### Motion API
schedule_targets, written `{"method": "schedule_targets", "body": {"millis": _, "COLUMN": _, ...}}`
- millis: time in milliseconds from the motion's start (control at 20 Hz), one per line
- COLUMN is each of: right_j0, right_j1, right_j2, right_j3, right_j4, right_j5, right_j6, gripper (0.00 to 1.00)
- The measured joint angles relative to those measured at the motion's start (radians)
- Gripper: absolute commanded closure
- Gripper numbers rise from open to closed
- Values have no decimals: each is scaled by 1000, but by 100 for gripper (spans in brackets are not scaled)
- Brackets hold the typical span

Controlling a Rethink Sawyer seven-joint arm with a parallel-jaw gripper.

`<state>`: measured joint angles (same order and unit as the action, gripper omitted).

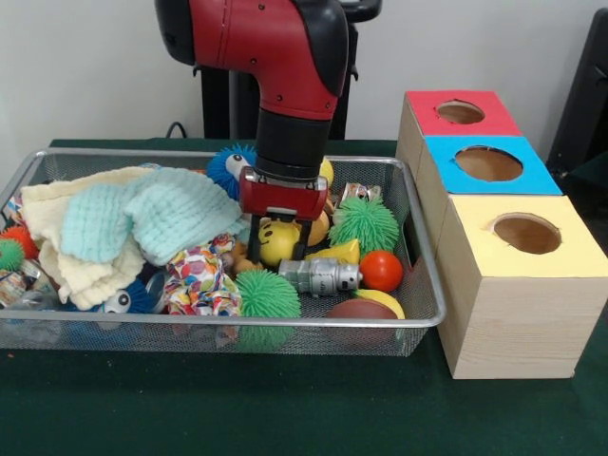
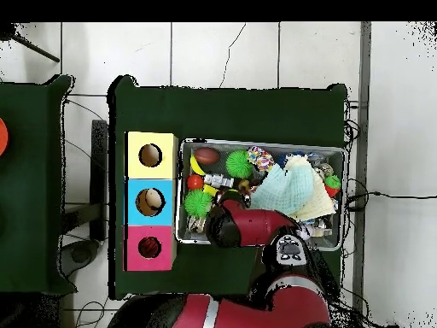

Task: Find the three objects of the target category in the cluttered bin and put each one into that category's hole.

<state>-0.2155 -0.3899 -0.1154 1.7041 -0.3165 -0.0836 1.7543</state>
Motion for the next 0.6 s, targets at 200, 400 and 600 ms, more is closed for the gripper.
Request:
{"method": "schedule_targets", "body": {"millis": 200, "right_j0": 22, "right_j1": -15, "right_j2": -29, "right_j3": 1, "right_j4": 16, "right_j5": 2, "right_j6": 0, "gripper": 0}}
{"method": "schedule_targets", "body": {"millis": 400, "right_j0": 42, "right_j1": -45, "right_j2": -56, "right_j3": 4, "right_j4": 24, "right_j5": 28, "right_j6": 0, "gripper": 0}}
{"method": "schedule_targets", "body": {"millis": 600, "right_j0": 49, "right_j1": -67, "right_j2": -76, "right_j3": 4, "right_j4": 32, "right_j5": 54, "right_j6": 0, "gripper": 0}}
